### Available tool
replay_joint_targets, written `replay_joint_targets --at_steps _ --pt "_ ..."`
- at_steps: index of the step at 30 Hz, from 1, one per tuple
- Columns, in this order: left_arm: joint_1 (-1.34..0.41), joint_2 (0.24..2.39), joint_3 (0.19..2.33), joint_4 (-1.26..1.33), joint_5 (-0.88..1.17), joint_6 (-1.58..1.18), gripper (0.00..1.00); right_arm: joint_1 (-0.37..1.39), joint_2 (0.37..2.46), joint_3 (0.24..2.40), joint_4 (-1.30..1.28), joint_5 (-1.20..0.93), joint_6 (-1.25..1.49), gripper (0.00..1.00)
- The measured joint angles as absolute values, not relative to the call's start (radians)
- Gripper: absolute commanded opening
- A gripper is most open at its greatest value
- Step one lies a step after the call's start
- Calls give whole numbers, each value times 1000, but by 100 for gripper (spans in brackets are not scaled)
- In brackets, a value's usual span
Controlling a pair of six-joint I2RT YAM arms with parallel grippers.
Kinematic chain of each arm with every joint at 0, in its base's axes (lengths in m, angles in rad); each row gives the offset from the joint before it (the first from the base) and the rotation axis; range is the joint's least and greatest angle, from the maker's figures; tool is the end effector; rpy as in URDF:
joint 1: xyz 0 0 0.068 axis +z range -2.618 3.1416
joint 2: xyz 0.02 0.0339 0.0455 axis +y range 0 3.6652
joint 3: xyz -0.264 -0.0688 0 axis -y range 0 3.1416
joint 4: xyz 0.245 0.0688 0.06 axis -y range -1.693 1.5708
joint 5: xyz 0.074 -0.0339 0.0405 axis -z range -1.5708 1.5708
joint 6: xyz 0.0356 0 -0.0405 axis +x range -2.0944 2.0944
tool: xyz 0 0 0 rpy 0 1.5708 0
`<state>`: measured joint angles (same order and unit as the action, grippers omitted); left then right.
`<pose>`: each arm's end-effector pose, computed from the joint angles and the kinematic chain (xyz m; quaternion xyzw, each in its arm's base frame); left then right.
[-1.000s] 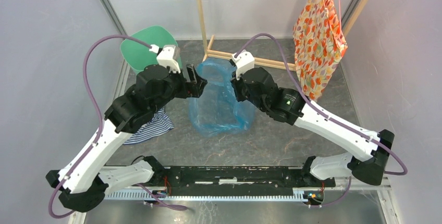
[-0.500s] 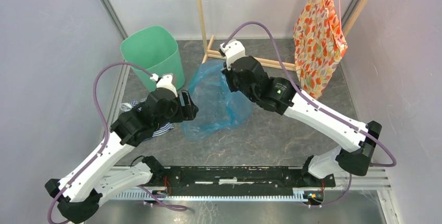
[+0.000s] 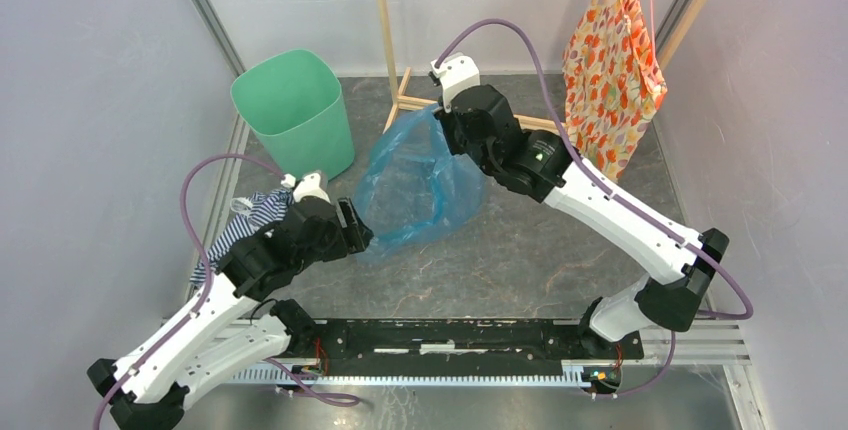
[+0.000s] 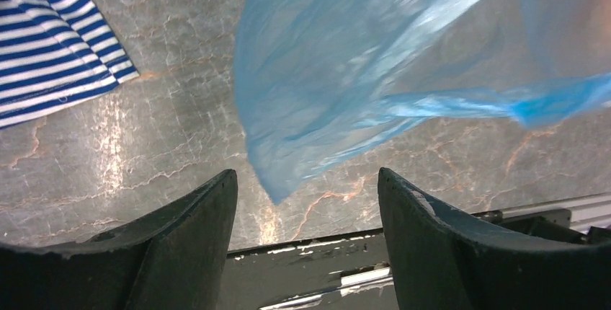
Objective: Put the trash bags into the trash bin
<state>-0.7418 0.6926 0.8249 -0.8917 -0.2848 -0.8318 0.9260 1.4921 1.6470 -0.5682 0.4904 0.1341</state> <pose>0.1028 -0.0806 0.2994 -0.0969 0.9061 -0.1846 0.3682 0.2109 0.2525 0.4314 -0.1907 0.8005 0.0929 0.5605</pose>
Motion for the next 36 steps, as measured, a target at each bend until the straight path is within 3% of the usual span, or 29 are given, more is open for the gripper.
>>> replay_joint_targets --at_steps 4,16,22,25,30,32,36 --pt "-742 693 758 -866 -284 -865 69 905 1492 1647 -576 487 132 0" --pt "-742 750 645 -648 -345 -925 63 877 1469 1630 -590 453 129 0" --pt "-742 852 592 -513 -364 -928 55 838 1423 1588 -593 429 129 0" --pt "-741 894 587 -481 -380 -930 43 820 1399 1559 -593 422 129 0" --pt "-699 928 586 -417 -392 -916 3 783 1372 1529 -604 410 127 0" --pt "-642 981 638 -413 -376 -879 2 762 1372 1544 -618 406 117 0" --pt "-554 1147 967 -419 -349 -724 2 720 1401 1769 -692 413 59 0"
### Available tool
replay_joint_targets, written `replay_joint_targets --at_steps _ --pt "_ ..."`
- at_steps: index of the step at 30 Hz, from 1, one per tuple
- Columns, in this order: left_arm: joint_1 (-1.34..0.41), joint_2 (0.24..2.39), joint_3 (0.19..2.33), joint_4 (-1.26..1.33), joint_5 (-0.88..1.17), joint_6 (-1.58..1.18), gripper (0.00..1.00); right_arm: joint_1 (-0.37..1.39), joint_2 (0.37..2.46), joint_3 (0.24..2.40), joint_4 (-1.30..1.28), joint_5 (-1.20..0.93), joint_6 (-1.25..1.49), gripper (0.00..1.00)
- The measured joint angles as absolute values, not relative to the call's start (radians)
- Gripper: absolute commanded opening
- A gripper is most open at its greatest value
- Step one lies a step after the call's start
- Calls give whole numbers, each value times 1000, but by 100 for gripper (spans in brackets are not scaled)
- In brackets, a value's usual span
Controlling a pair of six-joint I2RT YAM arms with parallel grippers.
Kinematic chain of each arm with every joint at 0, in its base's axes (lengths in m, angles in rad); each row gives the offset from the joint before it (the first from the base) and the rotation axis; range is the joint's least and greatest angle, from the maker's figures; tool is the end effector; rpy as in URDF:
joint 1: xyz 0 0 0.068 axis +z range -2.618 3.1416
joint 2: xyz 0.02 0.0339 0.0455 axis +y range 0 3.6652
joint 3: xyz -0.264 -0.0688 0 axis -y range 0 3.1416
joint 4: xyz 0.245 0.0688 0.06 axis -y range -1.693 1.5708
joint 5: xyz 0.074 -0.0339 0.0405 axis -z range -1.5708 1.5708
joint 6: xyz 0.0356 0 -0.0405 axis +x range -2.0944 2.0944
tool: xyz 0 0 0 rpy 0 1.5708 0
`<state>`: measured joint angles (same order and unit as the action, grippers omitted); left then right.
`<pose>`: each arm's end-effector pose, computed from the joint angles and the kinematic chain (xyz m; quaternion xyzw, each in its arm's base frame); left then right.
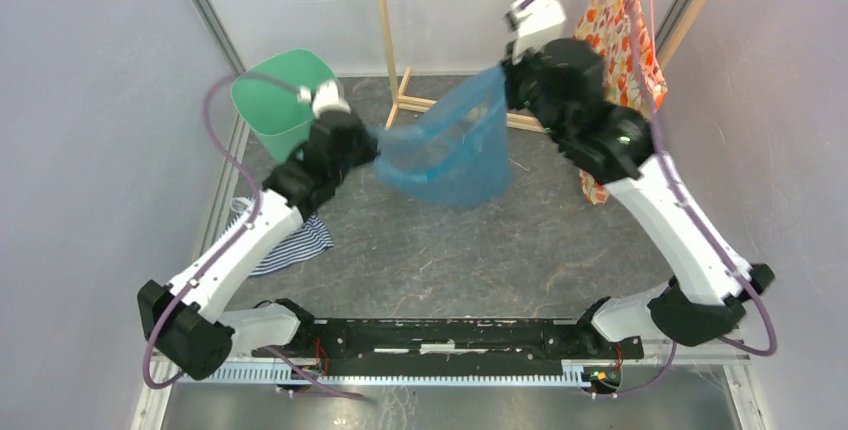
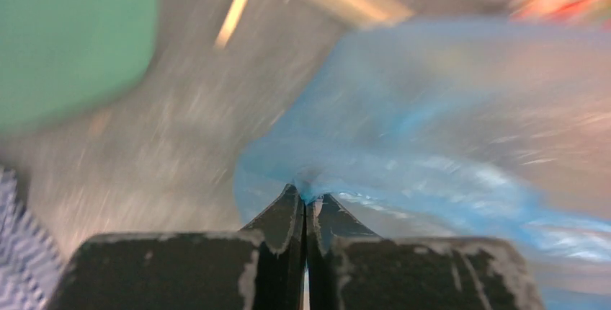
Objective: Put the trash bags into the trash bin
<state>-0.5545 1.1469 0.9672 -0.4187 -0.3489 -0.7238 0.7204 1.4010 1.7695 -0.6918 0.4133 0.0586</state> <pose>0.2206 -0.1223 0.3088 -0.1544 0.8607 -0.1513 0.4609 0.2224 0.1762 0.4841 -0.1448 0.7903 0.0630 0.5921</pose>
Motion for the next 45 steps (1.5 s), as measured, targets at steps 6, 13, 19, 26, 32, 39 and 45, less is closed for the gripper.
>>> replay_joint_targets --at_steps 6,13,19,26,32,39,45 --pt "-551 1182 1536 -287 -273 -539 2 718 1081 1738 -392 360 -6 0" --pt "-567 1016 1460 -168 -161 -477 2 722 725 1366 -132 264 49 0" --pt "-551 1133 1071 -265 -167 -478 2 718 948 936 -281 288 144 0" --pt "-551 1100 961 -496 -148 -477 2 719 959 1026 -529 327 155 0" --pt "-551 1032 1140 -508 -151 -472 2 719 930 1288 -496 366 130 0" --pt "-551 1040 1244 -541 -138 -471 30 719 969 1387 -546 392 102 0" --pt "-551 1068 1364 -566 -124 -464 70 719 1031 1435 -603 406 89 0"
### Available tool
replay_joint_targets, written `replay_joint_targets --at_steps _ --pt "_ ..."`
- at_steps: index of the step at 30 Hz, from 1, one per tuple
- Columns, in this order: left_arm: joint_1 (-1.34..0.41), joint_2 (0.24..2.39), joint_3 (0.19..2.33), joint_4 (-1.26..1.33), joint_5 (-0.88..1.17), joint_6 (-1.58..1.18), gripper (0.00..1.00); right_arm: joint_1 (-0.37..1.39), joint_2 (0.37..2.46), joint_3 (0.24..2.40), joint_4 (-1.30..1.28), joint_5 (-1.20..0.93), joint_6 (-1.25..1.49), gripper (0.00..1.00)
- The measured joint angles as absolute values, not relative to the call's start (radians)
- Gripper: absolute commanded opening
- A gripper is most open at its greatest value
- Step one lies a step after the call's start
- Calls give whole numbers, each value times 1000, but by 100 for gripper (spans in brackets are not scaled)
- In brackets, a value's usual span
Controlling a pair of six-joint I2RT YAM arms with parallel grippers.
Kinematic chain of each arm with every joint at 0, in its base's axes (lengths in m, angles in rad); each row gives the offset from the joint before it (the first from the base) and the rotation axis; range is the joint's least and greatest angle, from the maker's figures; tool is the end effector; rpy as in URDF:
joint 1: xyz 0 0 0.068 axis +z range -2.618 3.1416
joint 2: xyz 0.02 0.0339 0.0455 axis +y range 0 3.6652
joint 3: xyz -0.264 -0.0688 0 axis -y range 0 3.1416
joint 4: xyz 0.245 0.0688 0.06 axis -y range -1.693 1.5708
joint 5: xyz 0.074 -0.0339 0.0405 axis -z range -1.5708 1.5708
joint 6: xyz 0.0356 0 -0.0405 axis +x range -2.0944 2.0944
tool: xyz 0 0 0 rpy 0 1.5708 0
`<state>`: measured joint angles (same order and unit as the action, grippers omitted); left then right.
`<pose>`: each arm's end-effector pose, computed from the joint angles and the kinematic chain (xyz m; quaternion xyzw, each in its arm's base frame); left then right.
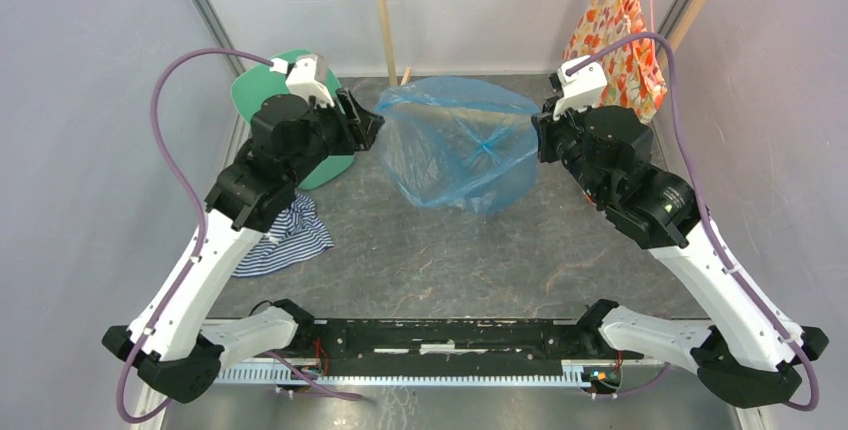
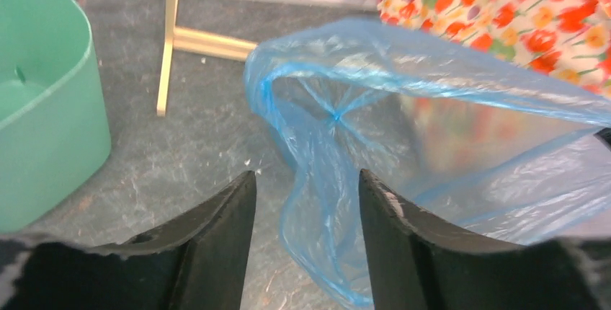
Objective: Put the trash bags into the trash bin
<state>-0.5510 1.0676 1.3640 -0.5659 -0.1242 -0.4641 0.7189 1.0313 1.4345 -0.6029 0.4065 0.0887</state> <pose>0.1854 -0.1087 0.4446 -0.0031 0.7950 -0.2507 0.5523 0.1528 0.1150 0.4702 -0.1135 0.7604 0.1000 0.6316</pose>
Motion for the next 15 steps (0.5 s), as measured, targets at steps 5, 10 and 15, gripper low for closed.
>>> replay_joint_targets --at_steps 5,10,15 --pt "-551 1068 1459 -572 -150 -451 82 719 1053 1488 -629 412 82 0" --pt "-551 1095 1503 -606 -271 -435 82 719 1075 1541 -646 420 79 0" --pt "-543 1192 1550 -651 -430 -382 80 719 1088 1575 -667 420 67 0"
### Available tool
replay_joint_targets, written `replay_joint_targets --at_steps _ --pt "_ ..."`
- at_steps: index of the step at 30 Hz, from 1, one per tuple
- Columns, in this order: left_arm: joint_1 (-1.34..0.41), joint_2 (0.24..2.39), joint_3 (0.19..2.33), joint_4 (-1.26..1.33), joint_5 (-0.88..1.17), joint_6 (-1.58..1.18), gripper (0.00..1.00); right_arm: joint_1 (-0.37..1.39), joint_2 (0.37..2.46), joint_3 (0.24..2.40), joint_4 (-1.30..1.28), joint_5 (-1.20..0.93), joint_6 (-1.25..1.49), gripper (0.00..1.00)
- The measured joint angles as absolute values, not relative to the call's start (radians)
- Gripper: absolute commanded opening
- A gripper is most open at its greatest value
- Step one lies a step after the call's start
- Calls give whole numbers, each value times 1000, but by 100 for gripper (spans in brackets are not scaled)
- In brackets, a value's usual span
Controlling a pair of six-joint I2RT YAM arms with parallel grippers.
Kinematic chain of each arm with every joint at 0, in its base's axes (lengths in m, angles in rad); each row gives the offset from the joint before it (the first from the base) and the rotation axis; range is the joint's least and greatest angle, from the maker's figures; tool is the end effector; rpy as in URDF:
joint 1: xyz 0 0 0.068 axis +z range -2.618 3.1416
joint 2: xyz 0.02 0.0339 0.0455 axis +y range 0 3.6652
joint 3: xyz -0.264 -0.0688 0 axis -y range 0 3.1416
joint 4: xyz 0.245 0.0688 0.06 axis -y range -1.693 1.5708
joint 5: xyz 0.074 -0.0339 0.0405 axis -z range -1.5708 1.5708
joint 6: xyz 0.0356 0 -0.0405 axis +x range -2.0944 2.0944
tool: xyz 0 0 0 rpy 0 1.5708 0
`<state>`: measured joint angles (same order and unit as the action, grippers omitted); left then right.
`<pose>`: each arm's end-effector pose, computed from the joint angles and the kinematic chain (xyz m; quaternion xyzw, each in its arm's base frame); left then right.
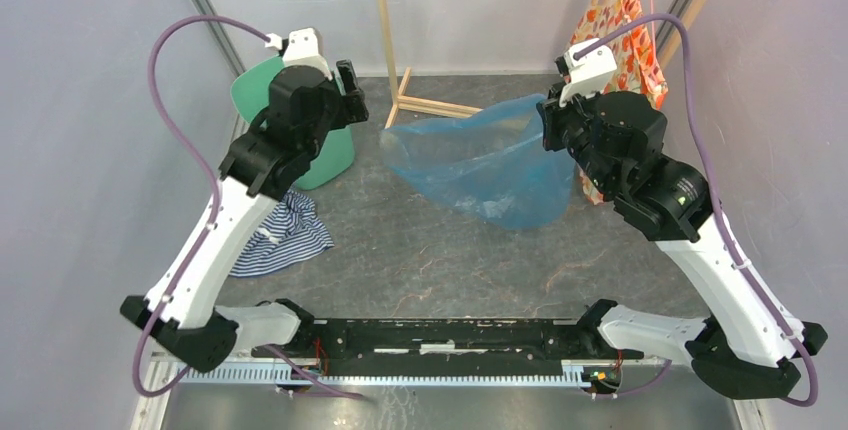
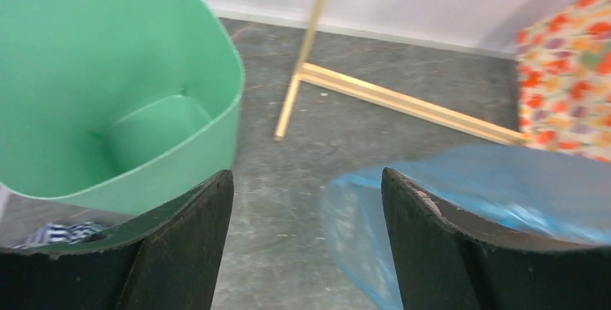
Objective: Put the trash bags into the trash bin
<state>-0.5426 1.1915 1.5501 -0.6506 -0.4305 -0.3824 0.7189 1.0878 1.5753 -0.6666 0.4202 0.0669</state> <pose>0.2067 -0.1073 0.4703 -0.0643 0.7916 -0.1067 0.5982 0.1530 0.1146 0.4961 -0.1137 0.7539 0.0922 0.6405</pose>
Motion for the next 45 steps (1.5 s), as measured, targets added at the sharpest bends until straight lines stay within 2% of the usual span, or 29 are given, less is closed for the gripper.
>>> replay_joint_targets --at_steps 10,23,40,43,45 --pt "-412 1419 1634 -737 -498 -284 79 719 1094 1602 -686 411 39 0" --pt "-299 1595 1689 -817 -409 -249 75 719 1094 1602 -706 374 29 0" --pt "-292 1642 1690 -813 -356 -193 40 719 1099 1602 -706 357 21 0" --pt "-292 1643 1690 -813 -337 -192 29 719 1107 1602 -706 356 20 0" --pt "-292 1643 1690 -806 -318 -189 17 719 1115 1602 -706 355 20 0"
